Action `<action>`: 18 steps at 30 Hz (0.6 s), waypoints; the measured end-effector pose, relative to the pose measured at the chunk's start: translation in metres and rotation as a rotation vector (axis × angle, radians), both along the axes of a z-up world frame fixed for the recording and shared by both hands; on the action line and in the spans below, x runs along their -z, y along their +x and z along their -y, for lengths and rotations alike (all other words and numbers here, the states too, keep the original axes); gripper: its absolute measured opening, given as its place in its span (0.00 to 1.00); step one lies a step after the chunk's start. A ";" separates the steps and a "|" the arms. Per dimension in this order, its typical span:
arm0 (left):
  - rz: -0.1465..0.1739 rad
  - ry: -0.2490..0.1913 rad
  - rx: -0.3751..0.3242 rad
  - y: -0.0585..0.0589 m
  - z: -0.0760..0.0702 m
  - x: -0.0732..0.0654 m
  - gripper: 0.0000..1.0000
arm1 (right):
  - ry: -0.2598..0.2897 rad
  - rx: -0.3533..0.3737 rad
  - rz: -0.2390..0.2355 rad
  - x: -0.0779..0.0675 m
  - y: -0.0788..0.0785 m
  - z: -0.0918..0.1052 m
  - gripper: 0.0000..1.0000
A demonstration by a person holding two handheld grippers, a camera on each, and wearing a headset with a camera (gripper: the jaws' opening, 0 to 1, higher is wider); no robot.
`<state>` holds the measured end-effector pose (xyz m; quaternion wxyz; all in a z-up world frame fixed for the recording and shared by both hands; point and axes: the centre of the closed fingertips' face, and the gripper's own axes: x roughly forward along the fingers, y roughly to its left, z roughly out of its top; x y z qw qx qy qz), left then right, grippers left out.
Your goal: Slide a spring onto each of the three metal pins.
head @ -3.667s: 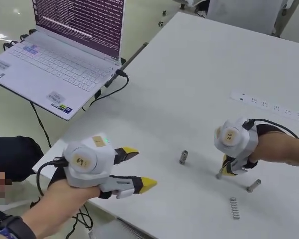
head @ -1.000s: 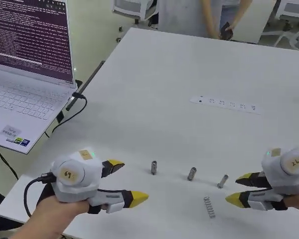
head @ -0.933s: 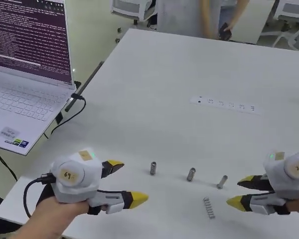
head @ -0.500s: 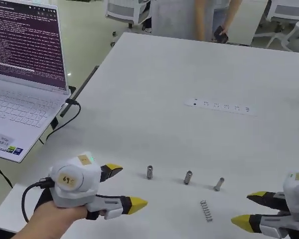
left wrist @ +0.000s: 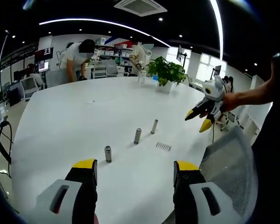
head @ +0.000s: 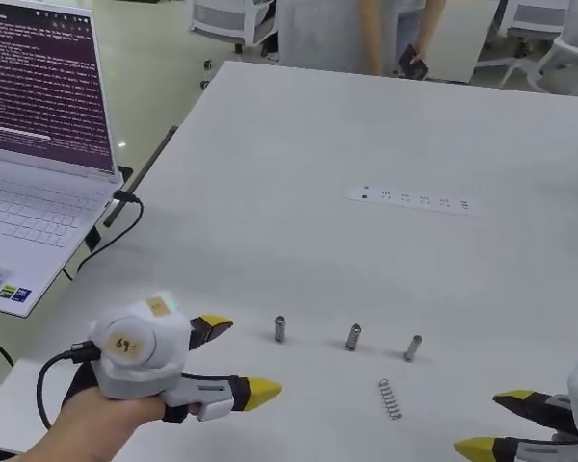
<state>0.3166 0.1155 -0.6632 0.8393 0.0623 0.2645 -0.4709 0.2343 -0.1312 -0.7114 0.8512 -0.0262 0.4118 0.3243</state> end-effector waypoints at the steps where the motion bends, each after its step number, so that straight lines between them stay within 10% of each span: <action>1: -0.003 -0.003 0.002 -0.001 0.001 0.000 0.62 | -0.001 0.001 -0.002 0.001 -0.001 0.000 0.59; 18: -0.026 0.003 0.076 -0.013 0.032 0.013 0.61 | 0.018 0.020 -0.014 0.003 -0.014 -0.004 0.63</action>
